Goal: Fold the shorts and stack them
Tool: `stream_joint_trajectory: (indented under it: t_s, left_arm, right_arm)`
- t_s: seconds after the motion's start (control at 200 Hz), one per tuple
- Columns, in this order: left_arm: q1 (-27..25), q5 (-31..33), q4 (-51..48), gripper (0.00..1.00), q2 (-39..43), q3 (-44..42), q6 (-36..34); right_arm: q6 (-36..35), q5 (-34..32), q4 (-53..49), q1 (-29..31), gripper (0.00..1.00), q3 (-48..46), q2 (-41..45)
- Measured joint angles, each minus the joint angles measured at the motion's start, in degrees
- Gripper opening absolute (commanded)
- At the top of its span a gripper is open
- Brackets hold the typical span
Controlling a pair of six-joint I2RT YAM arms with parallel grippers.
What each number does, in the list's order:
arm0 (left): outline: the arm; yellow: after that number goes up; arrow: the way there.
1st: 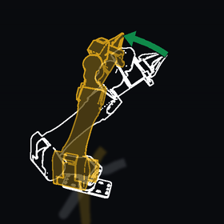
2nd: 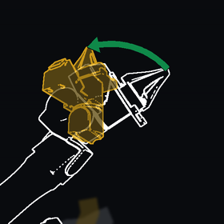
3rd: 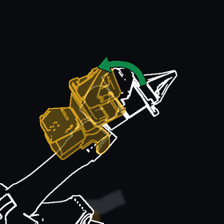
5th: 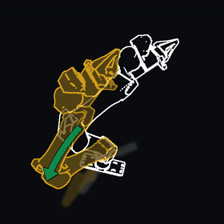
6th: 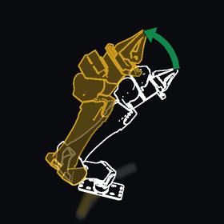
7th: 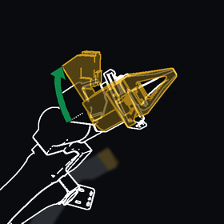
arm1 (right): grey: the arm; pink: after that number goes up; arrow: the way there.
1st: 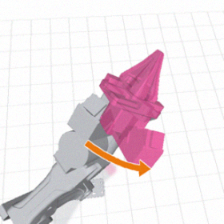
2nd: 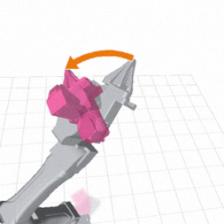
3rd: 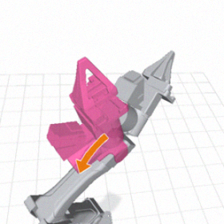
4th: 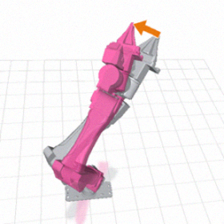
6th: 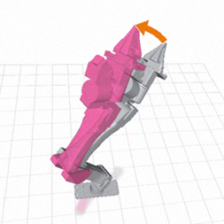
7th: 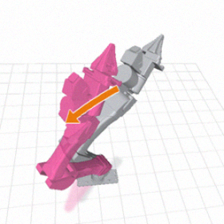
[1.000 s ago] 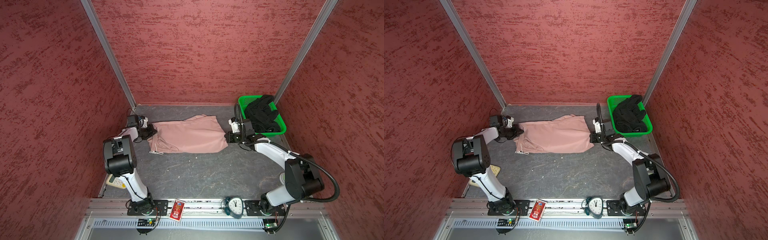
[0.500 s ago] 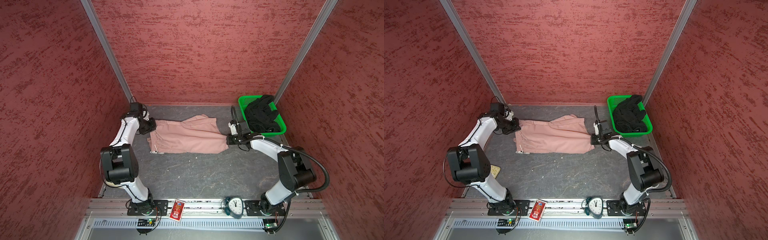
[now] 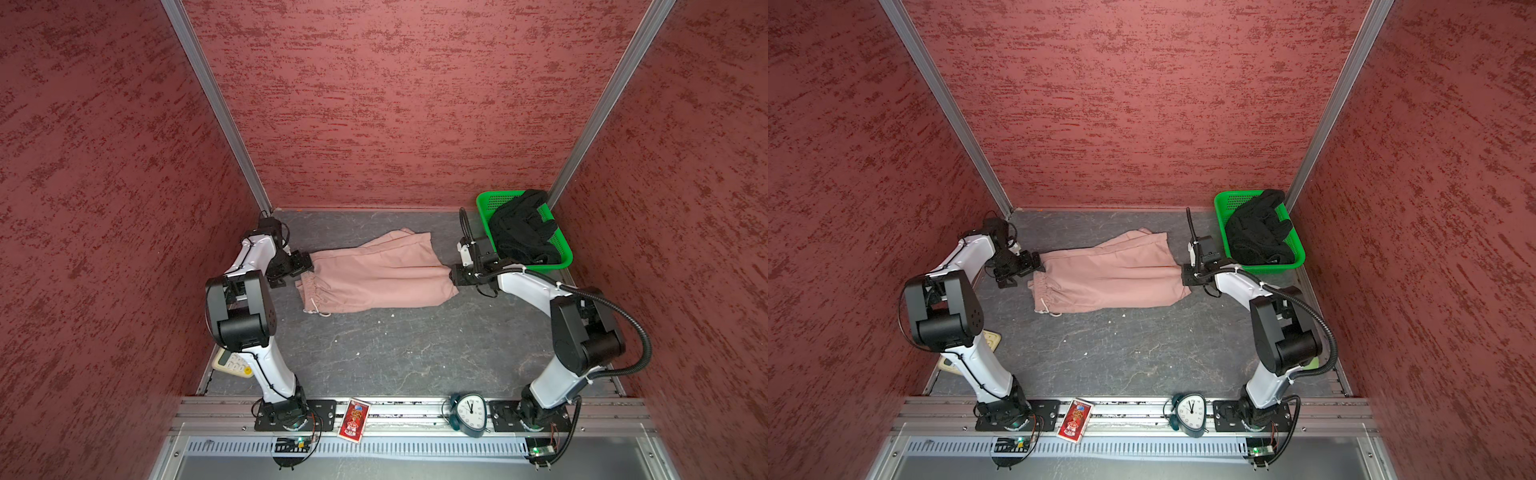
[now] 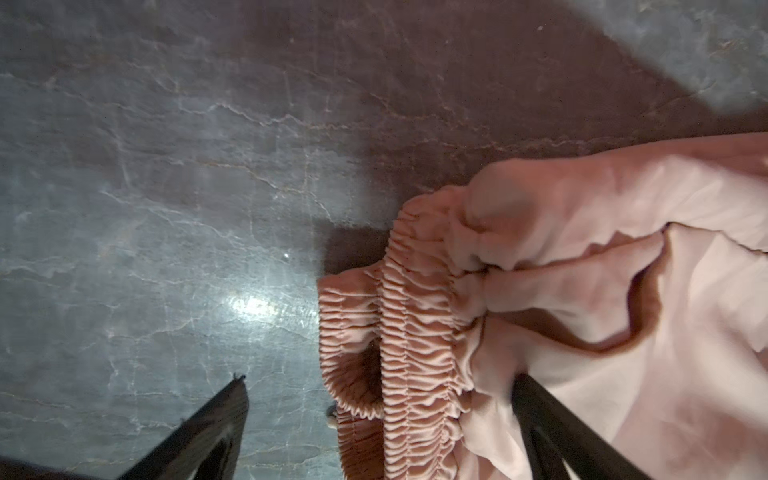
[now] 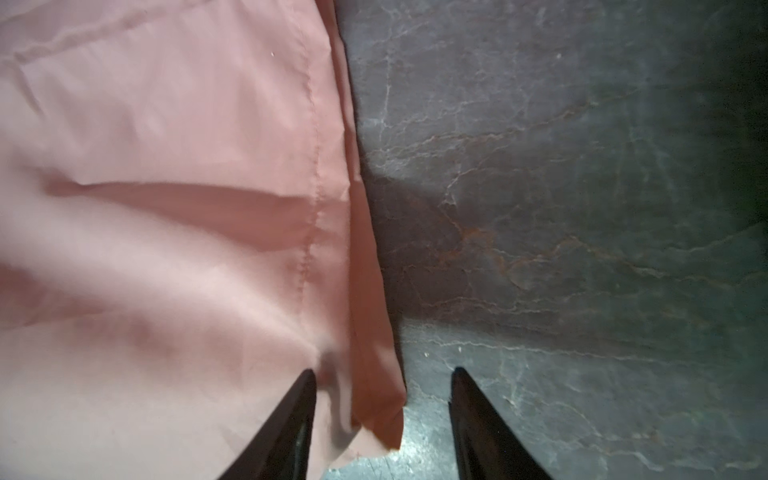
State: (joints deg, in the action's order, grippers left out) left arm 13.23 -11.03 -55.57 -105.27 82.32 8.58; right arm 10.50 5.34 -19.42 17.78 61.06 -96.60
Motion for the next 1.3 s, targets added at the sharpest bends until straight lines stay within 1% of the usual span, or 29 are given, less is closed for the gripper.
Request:
stream_joint_trajectory:
  t_s: [0.08,0.22,0.316,0.416,0.481,0.621,0.806,0.882,0.952,1.002,1.087,1.192,1.297]
  left_arm:
    - [-0.1,-0.9,0.1,0.99,2.6,0.1,0.3]
    - [-0.8,-1.2,0.3,0.99,11.0,2.2,1.0]
    - [-2.1,-3.2,3.4,0.99,17.1,1.6,1.2]
    - [-2.9,-6.6,8.0,0.99,21.6,-2.6,2.0]
    - [-2.7,-7.8,9.6,0.99,21.9,-5.2,2.3]
    - [-2.0,-8.7,11.1,0.99,18.9,-9.6,2.6]
    - [-1.6,-9.3,13.7,0.99,18.2,-13.9,2.6]
    - [-1.3,-9.6,15.5,0.99,18.2,-15.0,2.6]
    - [-0.7,-9.8,17.2,0.99,18.0,-15.8,2.6]
    - [-0.1,-10.0,18.2,0.99,17.6,-16.1,2.6]
    - [0.9,-10.5,20.6,0.99,16.4,-16.4,2.6]
    - [1.4,-11.7,23.5,0.99,14.5,-16.7,2.6]
    - [1.4,-13.0,25.9,0.99,12.4,-16.7,2.5]
  right_arm:
    - [-0.3,0.9,-0.2,0.0,0.61,1.0,1.0]
    - [-0.5,4.2,1.2,0.0,0.63,5.2,0.6]
    - [-0.5,7.2,4.2,0.0,0.68,9.1,-2.5]
    - [-1.1,8.5,7.5,0.0,0.72,13.5,-8.6]
    - [-2.0,8.6,8.6,0.0,0.72,16.3,-13.0]
    - [-4.6,8.5,8.9,0.0,0.72,23.1,-22.6]
    - [-7.0,8.4,9.1,0.0,0.7,27.8,-27.8]
    - [-7.5,9.0,9.9,0.0,0.64,29.7,-28.9]
    - [-7.8,9.9,11.3,0.0,0.55,31.2,-30.1]
    - [-8.2,10.4,12.2,0.0,0.47,32.2,-31.0]
    - [-8.1,11.1,12.9,0.0,0.28,33.6,-32.5]
    - [-8.3,12.1,12.8,0.0,0.0,36.2,-34.7]
    - [-8.4,12.6,12.7,0.0,0.0,37.8,-35.8]
